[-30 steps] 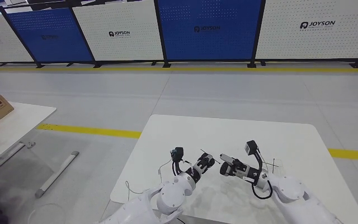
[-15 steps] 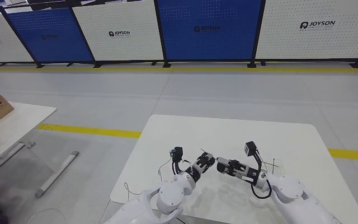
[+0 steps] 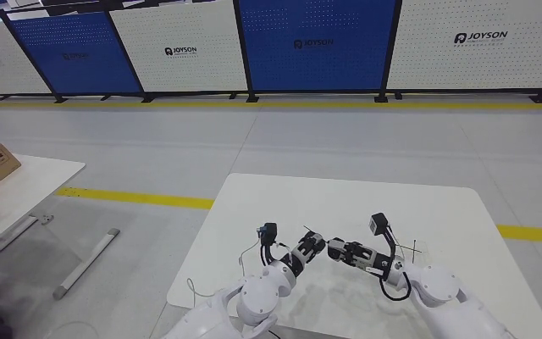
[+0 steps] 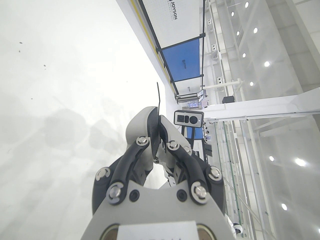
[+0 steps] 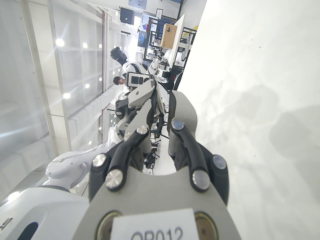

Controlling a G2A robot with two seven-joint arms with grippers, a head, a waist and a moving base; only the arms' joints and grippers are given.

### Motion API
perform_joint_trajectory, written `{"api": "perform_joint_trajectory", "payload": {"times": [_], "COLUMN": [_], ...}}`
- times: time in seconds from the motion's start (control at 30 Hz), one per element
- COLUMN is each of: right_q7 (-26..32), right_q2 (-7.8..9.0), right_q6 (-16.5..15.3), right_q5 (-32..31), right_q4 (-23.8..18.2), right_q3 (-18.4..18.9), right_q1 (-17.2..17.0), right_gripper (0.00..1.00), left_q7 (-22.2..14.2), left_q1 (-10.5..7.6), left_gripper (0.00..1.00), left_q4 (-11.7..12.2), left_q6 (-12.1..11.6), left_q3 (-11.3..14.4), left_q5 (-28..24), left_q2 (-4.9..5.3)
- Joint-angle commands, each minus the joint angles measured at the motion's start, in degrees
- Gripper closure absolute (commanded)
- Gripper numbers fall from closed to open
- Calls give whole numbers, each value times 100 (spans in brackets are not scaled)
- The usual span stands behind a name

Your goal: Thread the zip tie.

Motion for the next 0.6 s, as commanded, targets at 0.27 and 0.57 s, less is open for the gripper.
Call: {"api": "perform_joint_trajectory", "payload": {"times": [0.27,0.57], "right_q7": [-37,-11], "right_q2": [-22,-18], "right_q6": [17,25], "right_q5": [-133,-139], "right_q4": [-76,-108], "right_q3": [105,175], "right_q1": [-57,-89], "right_gripper": [100,100], "left_q7": [-24,-24], "left_q1": [55,55], "left_gripper": [0,0], "left_q4": [13,13], "left_q6": [153,153], "left_q3": [-42,-42], "left_q5": [195,195], "left_q2": [-58,-58]}}
